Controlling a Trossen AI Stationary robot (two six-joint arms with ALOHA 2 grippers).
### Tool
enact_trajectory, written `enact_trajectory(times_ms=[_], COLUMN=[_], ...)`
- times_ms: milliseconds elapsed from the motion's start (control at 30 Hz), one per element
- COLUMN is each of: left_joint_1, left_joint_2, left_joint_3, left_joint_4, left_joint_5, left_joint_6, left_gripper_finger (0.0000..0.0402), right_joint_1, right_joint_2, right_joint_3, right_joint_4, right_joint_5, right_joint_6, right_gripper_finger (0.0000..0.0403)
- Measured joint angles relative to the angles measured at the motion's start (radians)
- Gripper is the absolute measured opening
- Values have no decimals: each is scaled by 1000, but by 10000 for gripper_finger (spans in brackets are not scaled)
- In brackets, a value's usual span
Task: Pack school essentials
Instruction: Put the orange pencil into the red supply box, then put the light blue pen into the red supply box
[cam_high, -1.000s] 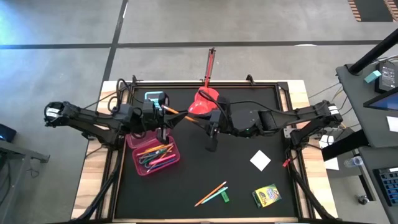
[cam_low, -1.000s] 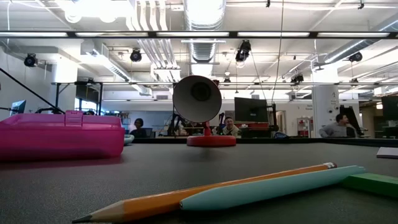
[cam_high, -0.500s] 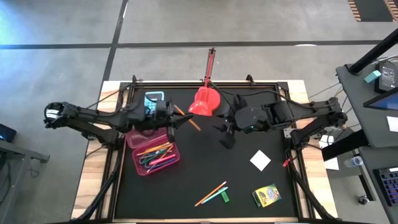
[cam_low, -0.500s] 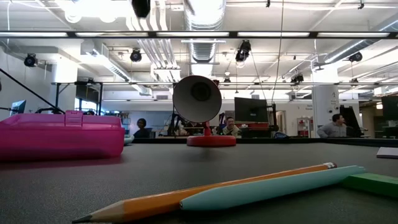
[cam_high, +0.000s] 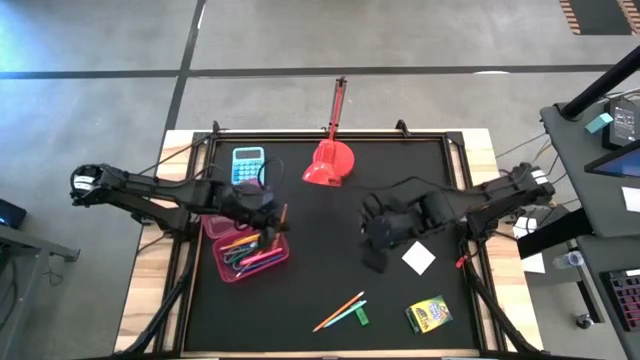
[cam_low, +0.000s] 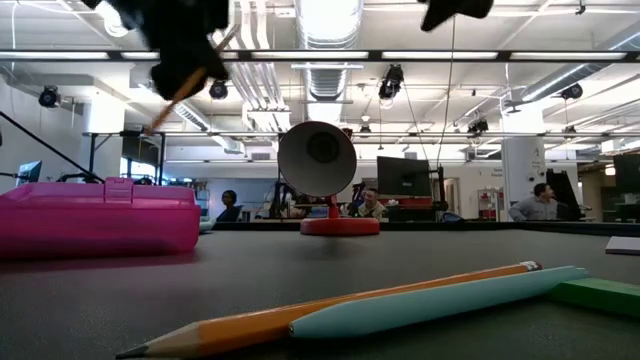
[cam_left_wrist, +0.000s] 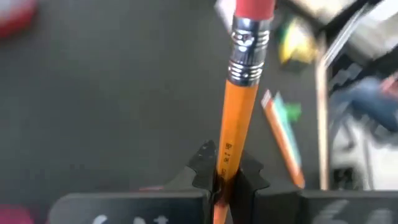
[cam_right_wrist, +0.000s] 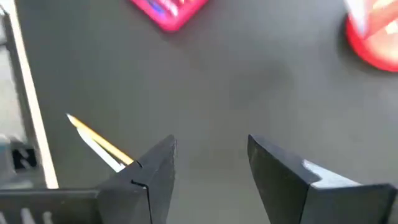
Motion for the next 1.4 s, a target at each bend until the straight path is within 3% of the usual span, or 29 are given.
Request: enact_trajectory(times_ms=[133,400,1000,1400], left_joint_1=[-1,-42,-151,-158], left_joint_2=[3,3,44,197], left_joint_3=[0,-22,-172,-170], left_joint_4=[-196,-403,-276,-169], left_joint_5=[27,36,21,55], left_joint_6=[-27,-83,-245,-262], left_gripper_finger=[0,0,1,67], right_joint_1=[42,107,216,226], right_joint_2=[49,194,370,414], right_joint_3=[-29,-41,-43,-42], right_joint_4=[1,43,207,258], right_joint_5=[0,0,8,0], right_joint_6=[-33,-122,-105,-66], right_gripper_finger=[185,185,170,169])
